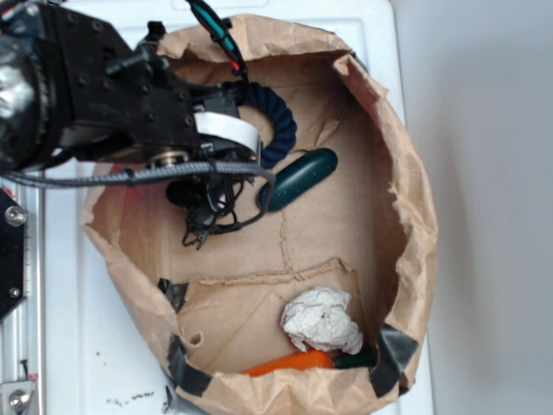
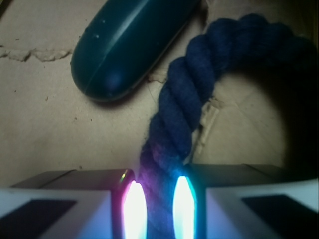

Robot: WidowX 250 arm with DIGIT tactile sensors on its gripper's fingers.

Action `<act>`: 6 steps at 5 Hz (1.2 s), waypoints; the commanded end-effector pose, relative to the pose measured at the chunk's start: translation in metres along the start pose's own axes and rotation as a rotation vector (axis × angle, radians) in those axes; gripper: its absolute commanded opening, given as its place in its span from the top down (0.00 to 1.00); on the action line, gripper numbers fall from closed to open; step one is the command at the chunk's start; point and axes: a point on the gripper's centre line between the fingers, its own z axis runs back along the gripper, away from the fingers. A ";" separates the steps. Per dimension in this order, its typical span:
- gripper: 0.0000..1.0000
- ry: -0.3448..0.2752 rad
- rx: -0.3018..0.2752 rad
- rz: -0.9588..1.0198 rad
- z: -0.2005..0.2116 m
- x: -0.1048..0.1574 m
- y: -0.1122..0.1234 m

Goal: Grab the blue rope.

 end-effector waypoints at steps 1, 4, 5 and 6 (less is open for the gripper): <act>1.00 -0.072 -0.039 0.064 0.056 0.032 0.013; 1.00 -0.097 -0.117 0.158 0.158 0.049 -0.006; 1.00 -0.094 -0.119 0.180 0.180 0.057 -0.014; 1.00 -0.087 -0.071 0.147 0.186 0.056 -0.030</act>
